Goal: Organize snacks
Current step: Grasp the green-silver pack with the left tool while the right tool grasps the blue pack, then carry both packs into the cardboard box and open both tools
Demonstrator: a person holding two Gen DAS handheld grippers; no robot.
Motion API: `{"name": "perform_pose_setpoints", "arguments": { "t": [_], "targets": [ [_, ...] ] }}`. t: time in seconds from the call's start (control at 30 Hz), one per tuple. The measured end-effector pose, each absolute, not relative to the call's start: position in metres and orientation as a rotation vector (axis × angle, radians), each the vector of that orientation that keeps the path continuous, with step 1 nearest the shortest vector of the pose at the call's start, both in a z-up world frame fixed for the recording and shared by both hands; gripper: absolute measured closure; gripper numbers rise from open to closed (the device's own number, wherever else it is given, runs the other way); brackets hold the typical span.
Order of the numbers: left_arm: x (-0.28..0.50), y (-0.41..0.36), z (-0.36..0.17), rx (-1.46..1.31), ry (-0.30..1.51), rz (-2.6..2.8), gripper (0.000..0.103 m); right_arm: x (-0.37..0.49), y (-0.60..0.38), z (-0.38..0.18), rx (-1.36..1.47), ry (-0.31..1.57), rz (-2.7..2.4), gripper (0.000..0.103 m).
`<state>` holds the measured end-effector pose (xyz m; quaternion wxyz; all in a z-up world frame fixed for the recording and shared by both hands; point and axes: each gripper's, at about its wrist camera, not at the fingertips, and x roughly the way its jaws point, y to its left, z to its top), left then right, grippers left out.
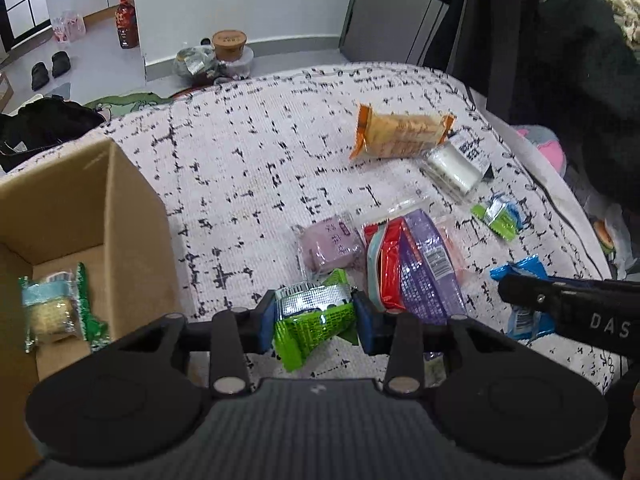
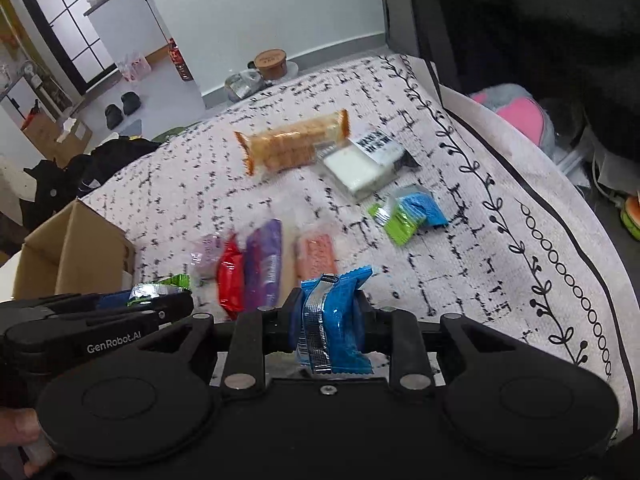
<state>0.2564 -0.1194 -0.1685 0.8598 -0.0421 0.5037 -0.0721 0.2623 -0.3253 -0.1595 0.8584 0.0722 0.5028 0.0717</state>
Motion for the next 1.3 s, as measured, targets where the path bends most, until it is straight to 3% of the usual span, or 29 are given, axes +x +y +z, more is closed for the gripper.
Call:
{"name": "perform_pose_setpoints", "arguments": {
  "t": [1.3],
  "targets": [
    [0.191,-0.015,-0.085,-0.263,0.803,-0.047,0.064,0.234,-0.193,-0.092,0.052,0.868,0.305,0.078]
  ]
}}
